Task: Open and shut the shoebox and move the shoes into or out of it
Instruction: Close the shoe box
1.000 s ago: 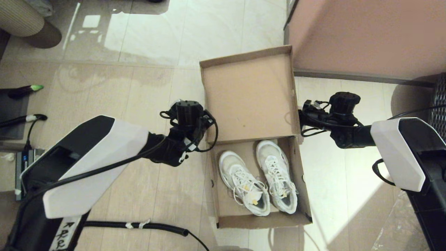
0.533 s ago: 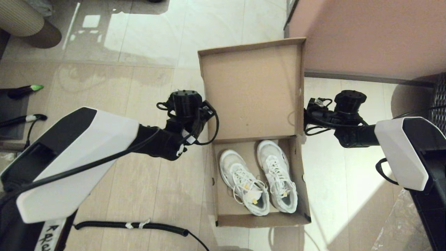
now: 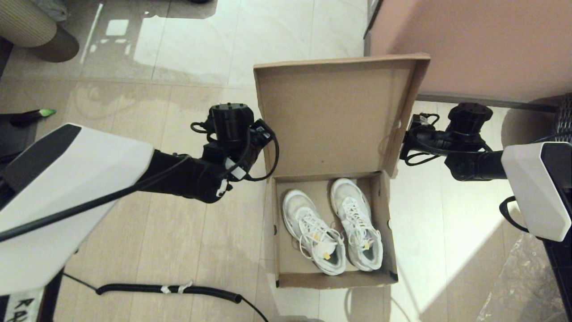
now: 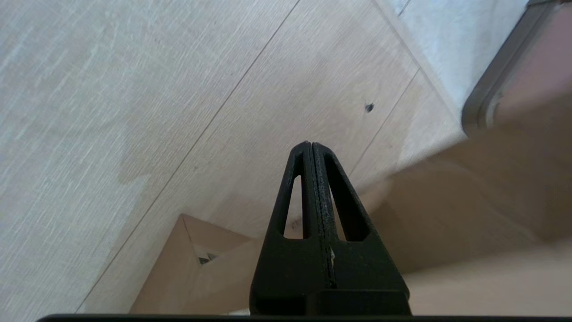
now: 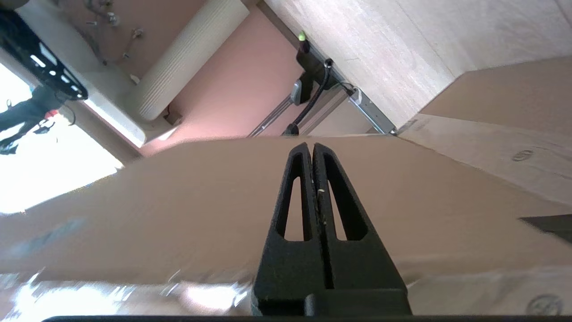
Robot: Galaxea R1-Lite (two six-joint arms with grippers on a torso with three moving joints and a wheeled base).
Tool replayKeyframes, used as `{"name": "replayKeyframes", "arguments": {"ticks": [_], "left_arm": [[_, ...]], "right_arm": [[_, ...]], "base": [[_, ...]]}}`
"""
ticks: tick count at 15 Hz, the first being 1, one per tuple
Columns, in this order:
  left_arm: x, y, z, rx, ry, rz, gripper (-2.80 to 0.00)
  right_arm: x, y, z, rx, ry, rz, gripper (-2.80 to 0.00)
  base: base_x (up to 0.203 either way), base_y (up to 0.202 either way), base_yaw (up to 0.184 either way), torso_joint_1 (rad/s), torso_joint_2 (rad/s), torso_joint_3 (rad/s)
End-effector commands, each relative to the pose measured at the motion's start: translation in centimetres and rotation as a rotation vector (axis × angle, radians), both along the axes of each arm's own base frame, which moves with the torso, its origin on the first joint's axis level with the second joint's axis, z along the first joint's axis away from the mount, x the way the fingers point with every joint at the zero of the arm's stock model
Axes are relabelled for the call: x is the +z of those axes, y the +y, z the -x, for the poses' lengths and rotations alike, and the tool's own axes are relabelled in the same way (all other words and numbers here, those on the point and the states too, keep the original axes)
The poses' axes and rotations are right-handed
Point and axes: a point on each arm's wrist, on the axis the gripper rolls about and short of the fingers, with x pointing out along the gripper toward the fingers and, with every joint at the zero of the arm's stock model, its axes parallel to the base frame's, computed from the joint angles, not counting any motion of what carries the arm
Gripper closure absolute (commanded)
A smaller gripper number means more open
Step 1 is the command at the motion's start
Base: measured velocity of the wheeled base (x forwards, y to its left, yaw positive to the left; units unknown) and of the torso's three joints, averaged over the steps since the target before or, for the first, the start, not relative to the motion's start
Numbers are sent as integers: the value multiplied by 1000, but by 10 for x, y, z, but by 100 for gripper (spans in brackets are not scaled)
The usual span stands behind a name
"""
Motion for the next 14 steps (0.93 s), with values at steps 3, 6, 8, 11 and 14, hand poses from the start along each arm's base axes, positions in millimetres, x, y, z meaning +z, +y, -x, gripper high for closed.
{"name": "replayKeyframes", "arguments": {"ticks": [3,6,8,11,14], "left_arm": [[26,5,15,1,-45,32,0],[30,6,23,-3,-44,32,0],[32,7,29,-8,-41,30,0],[32,9,42,-19,-24,22,0],[30,1,48,-34,-15,31,0]], "right_arm": [[30,-13,13,2,-32,-1,0],[51,-26,26,46,-37,8,0],[61,-33,33,65,-44,18,0],[71,-33,39,112,-34,23,0],[77,-24,44,134,-34,23,0]], "base": [[0,0,0,0,0,0],[0,0,0,0,0,0],[0,0,0,0,0,0],[0,0,0,0,0,0],[0,0,0,0,0,0]]}}
